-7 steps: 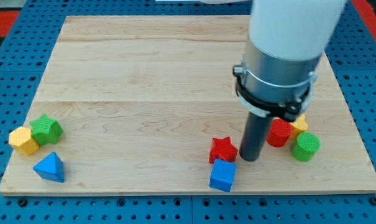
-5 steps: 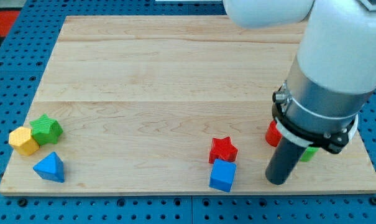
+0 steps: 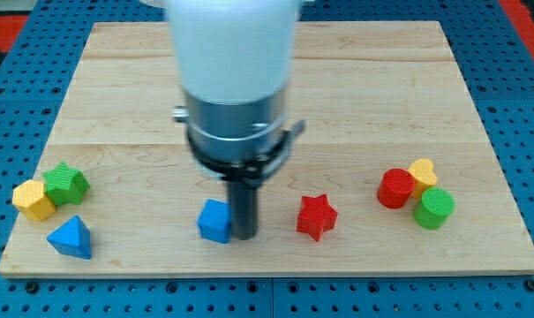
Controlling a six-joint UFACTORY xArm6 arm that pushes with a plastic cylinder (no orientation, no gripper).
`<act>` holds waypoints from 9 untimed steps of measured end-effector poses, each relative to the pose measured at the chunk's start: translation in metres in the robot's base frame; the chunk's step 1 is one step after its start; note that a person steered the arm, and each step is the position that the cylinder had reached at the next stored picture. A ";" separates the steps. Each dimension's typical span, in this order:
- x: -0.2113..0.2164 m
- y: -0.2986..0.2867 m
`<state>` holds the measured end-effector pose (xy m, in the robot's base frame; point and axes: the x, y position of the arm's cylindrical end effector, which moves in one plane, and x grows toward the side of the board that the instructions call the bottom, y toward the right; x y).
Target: Push the blue cube towards the green star
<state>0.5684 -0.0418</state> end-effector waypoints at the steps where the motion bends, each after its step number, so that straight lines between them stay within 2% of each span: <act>1: -0.002 -0.035; 5: -0.022 -0.064; 7: -0.022 -0.104; 8: 0.001 -0.088; 9: 0.041 -0.027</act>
